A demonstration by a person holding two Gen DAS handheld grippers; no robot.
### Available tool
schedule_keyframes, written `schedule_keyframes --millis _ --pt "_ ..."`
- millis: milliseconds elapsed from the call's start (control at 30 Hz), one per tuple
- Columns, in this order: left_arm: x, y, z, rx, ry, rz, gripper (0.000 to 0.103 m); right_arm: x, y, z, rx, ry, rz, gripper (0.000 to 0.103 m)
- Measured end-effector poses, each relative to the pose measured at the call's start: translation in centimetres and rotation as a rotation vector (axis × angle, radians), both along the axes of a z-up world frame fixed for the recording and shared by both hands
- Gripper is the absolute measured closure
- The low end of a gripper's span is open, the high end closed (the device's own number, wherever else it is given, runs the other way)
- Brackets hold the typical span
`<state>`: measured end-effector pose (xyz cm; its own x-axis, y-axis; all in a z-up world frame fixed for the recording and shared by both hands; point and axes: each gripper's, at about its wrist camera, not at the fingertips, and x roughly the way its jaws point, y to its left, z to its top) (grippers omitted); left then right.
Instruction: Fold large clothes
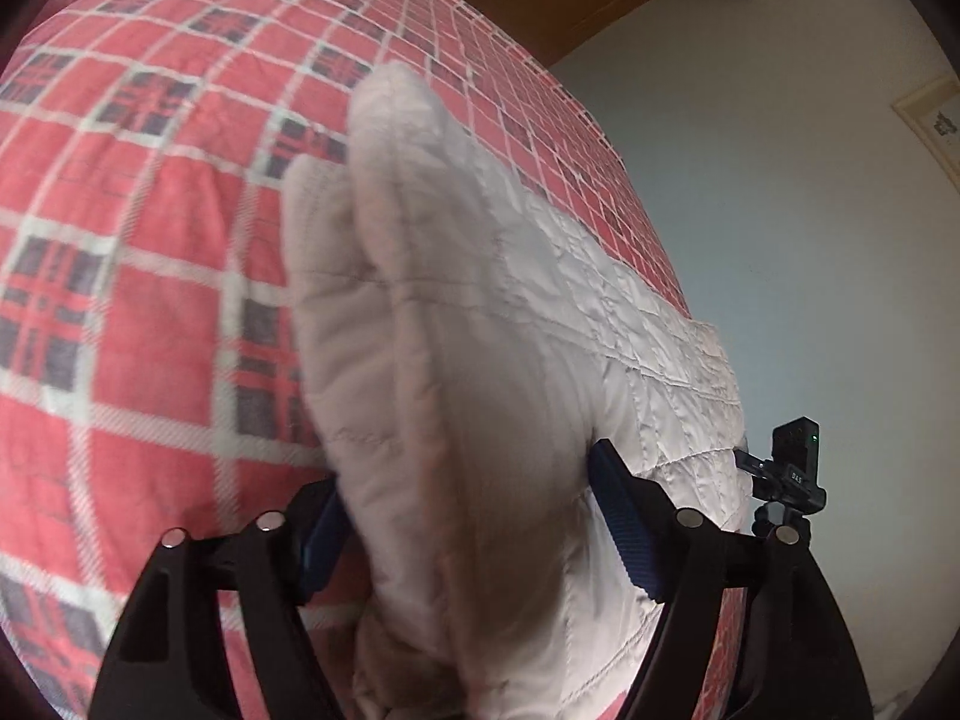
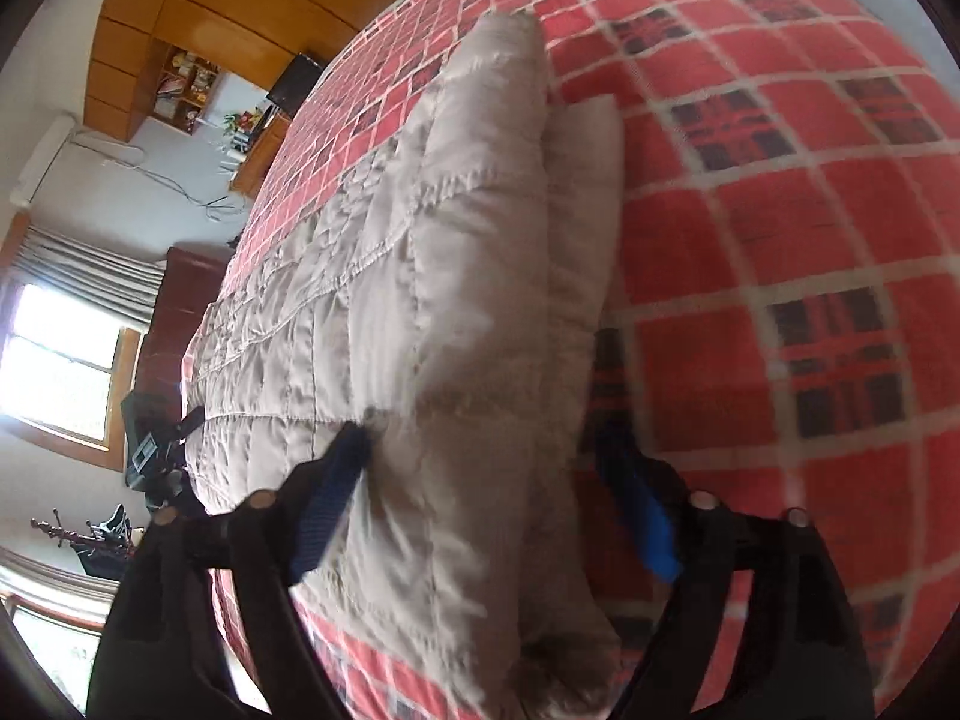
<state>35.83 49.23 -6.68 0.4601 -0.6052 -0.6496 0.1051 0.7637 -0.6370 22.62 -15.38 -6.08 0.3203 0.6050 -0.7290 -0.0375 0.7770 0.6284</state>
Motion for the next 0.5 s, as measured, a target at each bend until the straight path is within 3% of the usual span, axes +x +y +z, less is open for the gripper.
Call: schedule_keyframes --millis 100,167,200,267,367,500 --pt "0.4 -1.5 0.1 0.029 -0.003 -0.024 0.027 0.1 0.9 0.3 -0.029 -0.035 0.003 0.017" --pt "0.4 -2.1 0.2 0.052 -0.011 -0.027 0.046 0.0 1.5 0.6 -0.044 -0.057 0.021 0.039" --pt "0.4 -2.2 0.1 0.055 -0.004 -0.025 0.052 -0.1 1.7 0.7 -0.031 -0.054 0.028 0.041" --pt "0.2 -2.3 0.2 0.030 -0.001 -0.010 0.068 -0.4 2.0 1.2 -0.034 -0.064 0.033 0.057" --pt "0.2 -2.6 0.7 0.001 -0.006 0.008 0.080 -1.1 1.9 2.0 0.018 -0.075 0.029 0.078" --pt "-1.0 -2.7 3.1 -0.044 -0.035 0.016 0.084 -2.5 1.6 4.6 0.084 -0.090 0.041 0.085"
